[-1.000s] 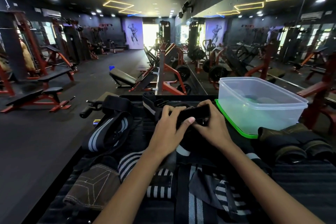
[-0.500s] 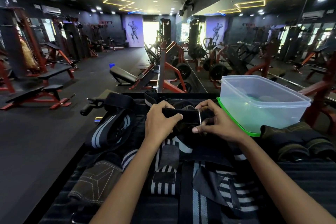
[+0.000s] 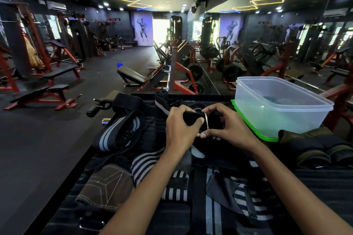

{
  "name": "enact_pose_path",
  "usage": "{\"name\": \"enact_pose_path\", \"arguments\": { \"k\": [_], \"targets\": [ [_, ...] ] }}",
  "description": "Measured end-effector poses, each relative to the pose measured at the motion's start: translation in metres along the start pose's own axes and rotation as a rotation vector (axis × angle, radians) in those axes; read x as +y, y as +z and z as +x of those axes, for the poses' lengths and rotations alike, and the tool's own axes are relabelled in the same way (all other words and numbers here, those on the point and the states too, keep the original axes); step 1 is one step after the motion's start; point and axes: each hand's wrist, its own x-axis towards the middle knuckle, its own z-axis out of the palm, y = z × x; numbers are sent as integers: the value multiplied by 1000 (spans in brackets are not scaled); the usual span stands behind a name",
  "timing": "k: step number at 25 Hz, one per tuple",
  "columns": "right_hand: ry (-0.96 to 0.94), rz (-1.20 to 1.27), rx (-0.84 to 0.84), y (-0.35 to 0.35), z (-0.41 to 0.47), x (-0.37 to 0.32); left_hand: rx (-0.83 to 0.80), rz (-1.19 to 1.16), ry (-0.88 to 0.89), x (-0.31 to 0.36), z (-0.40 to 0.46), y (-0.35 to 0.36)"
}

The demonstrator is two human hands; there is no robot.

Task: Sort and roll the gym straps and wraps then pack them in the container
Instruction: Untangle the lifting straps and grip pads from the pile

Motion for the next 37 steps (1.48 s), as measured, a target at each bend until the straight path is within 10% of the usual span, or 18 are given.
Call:
{"name": "enact_pose_path", "arguments": {
  "k": [7, 12, 18, 23, 33, 37],
  "targets": [
    [29, 224, -53, -18, 4, 5, -182, -62, 14, 9, 0, -11],
    [51, 317, -65, -28, 2, 3, 166, 204, 332, 0, 22, -39],
    [72, 371, -96, -30, 2, 5, -461, 49, 86, -26, 45, -31],
    [65, 399, 102, -25, 5, 4, -572, 215, 131, -27, 48, -37],
    [-96, 330, 841, -44, 13, -10, -227, 239, 169, -24, 44, -34],
    [-139, 671, 674, -43, 9, -24, -30, 161, 91, -21, 45, -31]
  ]
}}
